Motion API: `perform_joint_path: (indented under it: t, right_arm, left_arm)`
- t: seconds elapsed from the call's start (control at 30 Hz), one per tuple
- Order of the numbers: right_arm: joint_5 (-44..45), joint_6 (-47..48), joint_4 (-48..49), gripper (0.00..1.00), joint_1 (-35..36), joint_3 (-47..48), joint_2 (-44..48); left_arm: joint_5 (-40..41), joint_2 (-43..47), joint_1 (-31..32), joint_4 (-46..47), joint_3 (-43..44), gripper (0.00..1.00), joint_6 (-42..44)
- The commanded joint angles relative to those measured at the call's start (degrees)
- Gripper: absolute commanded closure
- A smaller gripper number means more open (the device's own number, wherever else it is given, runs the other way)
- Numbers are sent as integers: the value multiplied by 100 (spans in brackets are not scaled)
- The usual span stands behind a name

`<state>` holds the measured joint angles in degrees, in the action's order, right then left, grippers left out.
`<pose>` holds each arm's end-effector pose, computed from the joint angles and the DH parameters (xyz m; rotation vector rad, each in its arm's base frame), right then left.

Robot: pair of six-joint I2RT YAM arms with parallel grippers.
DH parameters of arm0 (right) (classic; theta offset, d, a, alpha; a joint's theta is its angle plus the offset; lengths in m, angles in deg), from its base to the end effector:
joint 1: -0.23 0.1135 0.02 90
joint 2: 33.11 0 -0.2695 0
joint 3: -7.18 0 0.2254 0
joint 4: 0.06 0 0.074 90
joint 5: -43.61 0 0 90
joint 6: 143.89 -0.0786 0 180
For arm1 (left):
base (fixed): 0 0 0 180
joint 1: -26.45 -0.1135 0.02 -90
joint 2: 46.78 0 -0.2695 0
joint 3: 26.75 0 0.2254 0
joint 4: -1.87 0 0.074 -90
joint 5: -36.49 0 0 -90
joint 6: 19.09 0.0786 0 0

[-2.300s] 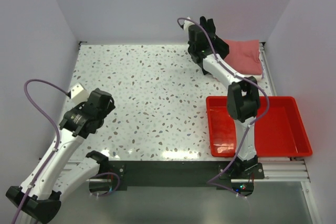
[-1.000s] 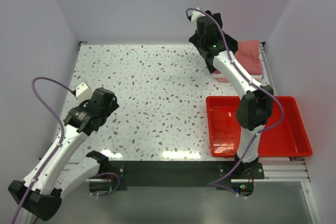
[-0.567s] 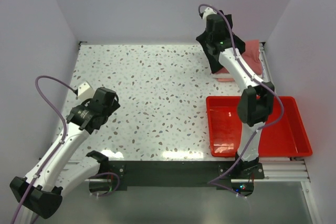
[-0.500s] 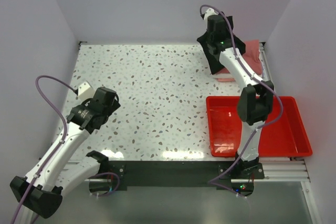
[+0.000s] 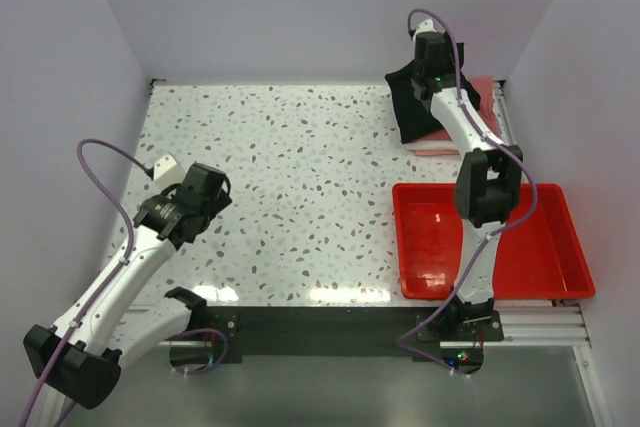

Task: Fold and stack the t-shirts
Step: Neatly place the folded tshirt to the corner

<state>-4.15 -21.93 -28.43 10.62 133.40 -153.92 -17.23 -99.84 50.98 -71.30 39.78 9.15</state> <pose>0.5054 0.0390 0.3147 -0.2358 1.9709 -0.9680 0.1526 -0.0185 0.2628 -0.9416 2.1466 0.1258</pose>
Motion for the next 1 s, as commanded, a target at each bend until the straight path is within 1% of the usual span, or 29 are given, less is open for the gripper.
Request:
perform_joint_path:
  t: [0.0, 0.43, 0.77, 0.97]
  right_arm:
    - [-5, -278, 229, 100, -169, 348, 40]
    - [-365, -726, -8, 100, -608, 488, -302]
    - [-435, -850, -17, 100, -828, 356, -373]
    - [-384, -841, -61, 100, -863, 506, -531]
  left_arm:
    - [73, -82, 7, 245, 120, 0, 111]
    - [73, -179, 7, 210, 235, 0, 120]
    - [99, -222, 7, 192, 252, 0, 111]
    - [73, -293, 7, 157, 252, 0, 85]
